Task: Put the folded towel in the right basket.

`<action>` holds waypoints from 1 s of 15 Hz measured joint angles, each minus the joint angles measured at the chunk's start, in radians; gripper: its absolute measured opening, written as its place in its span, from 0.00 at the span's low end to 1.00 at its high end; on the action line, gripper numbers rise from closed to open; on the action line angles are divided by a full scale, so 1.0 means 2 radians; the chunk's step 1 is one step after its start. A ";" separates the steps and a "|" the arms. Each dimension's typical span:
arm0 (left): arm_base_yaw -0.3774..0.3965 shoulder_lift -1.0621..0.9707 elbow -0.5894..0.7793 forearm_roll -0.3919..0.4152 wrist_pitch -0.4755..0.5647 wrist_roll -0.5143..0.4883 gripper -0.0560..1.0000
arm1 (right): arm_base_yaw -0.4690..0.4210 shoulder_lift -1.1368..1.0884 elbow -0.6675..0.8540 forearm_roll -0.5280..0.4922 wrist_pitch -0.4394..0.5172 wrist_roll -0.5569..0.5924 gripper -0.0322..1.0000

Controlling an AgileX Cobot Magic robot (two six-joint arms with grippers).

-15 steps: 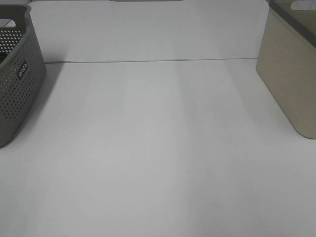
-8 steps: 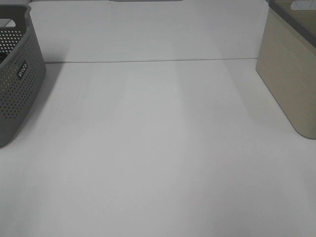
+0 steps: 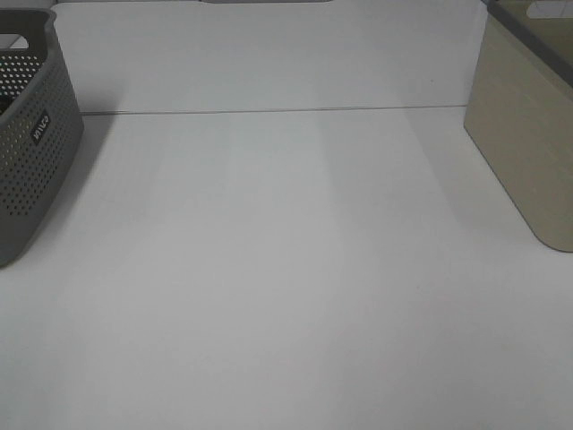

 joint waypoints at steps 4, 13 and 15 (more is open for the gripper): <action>0.000 0.000 0.000 0.000 0.000 0.000 0.97 | 0.000 -0.087 0.024 -0.022 -0.029 -0.015 0.81; 0.000 0.000 0.000 0.000 0.000 0.000 0.97 | 0.000 -0.087 0.039 -0.016 -0.063 -0.019 0.81; 0.000 0.000 0.000 0.000 0.000 0.000 0.97 | 0.000 -0.087 0.039 -0.016 -0.063 -0.019 0.81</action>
